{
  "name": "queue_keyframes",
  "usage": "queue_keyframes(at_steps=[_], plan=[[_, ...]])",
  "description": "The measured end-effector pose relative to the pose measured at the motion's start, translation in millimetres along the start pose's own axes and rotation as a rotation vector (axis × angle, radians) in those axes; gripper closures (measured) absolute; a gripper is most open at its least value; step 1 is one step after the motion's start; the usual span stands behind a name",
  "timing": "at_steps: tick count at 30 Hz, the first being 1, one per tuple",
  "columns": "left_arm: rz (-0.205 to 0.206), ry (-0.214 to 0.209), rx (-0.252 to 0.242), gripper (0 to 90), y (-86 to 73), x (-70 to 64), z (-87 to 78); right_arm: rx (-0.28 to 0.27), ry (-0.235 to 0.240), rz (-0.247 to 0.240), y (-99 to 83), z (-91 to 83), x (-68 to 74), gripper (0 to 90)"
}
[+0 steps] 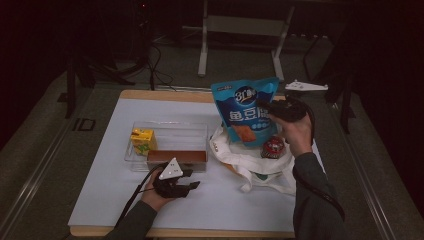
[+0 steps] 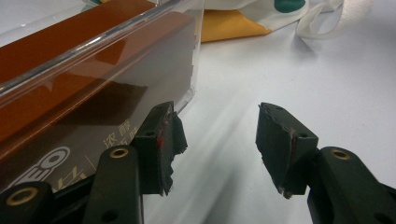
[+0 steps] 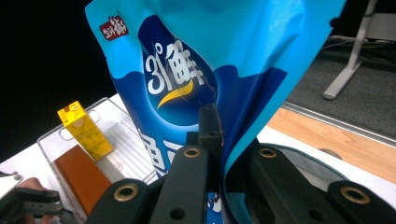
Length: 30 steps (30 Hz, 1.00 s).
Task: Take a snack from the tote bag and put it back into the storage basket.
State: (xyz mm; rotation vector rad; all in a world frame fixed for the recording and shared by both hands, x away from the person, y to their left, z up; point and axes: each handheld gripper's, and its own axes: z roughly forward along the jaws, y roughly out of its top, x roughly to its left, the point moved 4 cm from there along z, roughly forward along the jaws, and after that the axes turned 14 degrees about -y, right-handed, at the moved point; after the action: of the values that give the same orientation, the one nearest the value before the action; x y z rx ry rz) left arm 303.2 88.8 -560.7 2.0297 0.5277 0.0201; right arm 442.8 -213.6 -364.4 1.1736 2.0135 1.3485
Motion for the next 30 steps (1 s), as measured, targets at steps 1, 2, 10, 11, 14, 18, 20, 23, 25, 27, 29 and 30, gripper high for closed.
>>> queue_keyframes(at_steps=[1, 2, 10, 11, 14, 18, 20, 23, 25, 27, 29, 30], plan=[[0.000, 0.000, 0.000, 47.4, 0.0, 0.1, 0.0, -0.001, 0.004, 0.002, 0.6, -0.8, 1.2, 88.6], [-0.001, 0.000, 0.000, 47.5, 0.0, 0.1, 0.0, -0.002, 0.006, 0.005, 0.9, -1.3, 1.8, 88.7], [-0.005, -0.001, -0.001, 47.6, 0.0, 0.3, 0.2, 0.005, 0.026, -0.009, 3.7, -5.4, 10.4, 88.9], [-0.006, -0.002, -0.001, 47.6, 0.0, 0.3, 0.1, 0.005, 0.026, -0.012, 4.1, -5.8, 11.2, 88.9], [-0.006, -0.002, -0.002, 47.6, 0.0, 0.4, 0.1, 0.003, 0.032, -0.013, 5.5, -7.2, 14.1, 88.9], [-0.008, -0.003, -0.003, 47.6, 0.0, 0.5, 0.1, 0.003, 0.042, -0.014, 6.5, -7.6, 18.8, 88.9], [-0.008, -0.003, -0.002, 47.6, 0.0, 0.5, 0.1, 0.005, 0.045, -0.017, 7.0, -7.4, 21.9, 88.9], [-0.007, -0.003, -0.002, 47.6, 0.0, 0.4, 0.1, 0.008, 0.054, -0.024, 7.9, -6.8, 26.1, 88.9], [-0.007, -0.003, -0.002, 47.6, 0.0, 0.5, 0.1, 0.010, 0.059, -0.026, 8.5, -6.7, 29.1, 88.9], [-0.007, -0.003, -0.002, 47.6, 0.0, 0.4, 0.1, 0.009, 0.064, -0.028, 9.3, -6.6, 31.9, 88.9], [-0.005, -0.002, -0.002, 47.6, 0.0, 0.3, 0.1, 0.008, 0.070, -0.028, 10.1, -6.2, 34.6, 88.9], [-0.004, -0.001, -0.002, 47.6, 0.0, 0.2, 0.1, 0.008, 0.073, -0.028, 10.4, -5.9, 35.8, 88.9]])
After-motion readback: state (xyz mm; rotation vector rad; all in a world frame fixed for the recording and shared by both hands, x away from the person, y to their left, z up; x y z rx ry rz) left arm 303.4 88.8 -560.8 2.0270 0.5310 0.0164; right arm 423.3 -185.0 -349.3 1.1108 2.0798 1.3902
